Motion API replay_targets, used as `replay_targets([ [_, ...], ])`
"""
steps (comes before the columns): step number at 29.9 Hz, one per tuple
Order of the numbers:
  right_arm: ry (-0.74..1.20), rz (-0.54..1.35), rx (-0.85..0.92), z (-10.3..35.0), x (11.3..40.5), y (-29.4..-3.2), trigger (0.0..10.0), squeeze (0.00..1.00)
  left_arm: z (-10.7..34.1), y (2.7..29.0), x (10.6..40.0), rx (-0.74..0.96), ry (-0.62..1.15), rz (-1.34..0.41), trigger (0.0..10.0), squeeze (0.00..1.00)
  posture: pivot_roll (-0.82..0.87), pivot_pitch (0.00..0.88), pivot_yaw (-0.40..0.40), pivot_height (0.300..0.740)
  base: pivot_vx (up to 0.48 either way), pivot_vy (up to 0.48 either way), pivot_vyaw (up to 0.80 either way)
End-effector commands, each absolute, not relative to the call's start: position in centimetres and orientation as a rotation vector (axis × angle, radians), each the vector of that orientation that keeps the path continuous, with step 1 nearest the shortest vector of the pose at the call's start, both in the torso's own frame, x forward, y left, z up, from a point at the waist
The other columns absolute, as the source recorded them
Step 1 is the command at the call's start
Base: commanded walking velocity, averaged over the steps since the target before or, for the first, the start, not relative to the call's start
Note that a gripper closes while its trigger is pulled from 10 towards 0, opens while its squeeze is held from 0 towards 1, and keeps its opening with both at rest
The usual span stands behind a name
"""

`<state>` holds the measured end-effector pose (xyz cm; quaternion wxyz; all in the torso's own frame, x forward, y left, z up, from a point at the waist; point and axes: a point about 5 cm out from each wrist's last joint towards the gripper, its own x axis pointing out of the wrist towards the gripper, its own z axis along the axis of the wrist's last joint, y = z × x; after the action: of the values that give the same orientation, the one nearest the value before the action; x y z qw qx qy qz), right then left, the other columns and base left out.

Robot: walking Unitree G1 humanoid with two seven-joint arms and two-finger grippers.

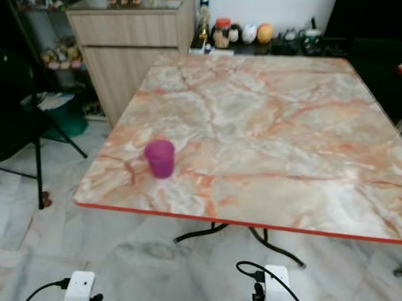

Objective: Setting the table

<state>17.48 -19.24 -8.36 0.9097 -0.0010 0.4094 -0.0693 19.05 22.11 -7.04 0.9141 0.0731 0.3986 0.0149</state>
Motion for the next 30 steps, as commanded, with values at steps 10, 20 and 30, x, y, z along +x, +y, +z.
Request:
replay_targets([
  [10, 0.852, -0.153, -0.007, -8.4, 17.2, -19.7, 10.0, 0.0, -7.7, 21.8, 17.9, 0.152, 0.858, 0.027, 10.0, 0.0, 0.08, 0.0, -0.034, 0.69, 0.0, 0.0, 0.0],
  [20, 0.856, -0.146, -0.006, -8.5, 17.1, -19.6, 10.0, 0.0, -7.3, 23.5, 17.7, 0.176, 0.832, 0.088, 10.0, 0.0, 0.08, 0.0, -0.032, 0.69, 0.0, 0.0, 0.0],
  [30, 0.865, -0.139, -0.014, -8.6, 16.9, -19.7, 10.0, 0.0, -2.7, 31.3, 19.7, 0.296, 0.607, 0.547, 10.0, 0.0, 0.09, 0.0, -0.03, 0.69, 0.0, 0.0, 0.0],
])
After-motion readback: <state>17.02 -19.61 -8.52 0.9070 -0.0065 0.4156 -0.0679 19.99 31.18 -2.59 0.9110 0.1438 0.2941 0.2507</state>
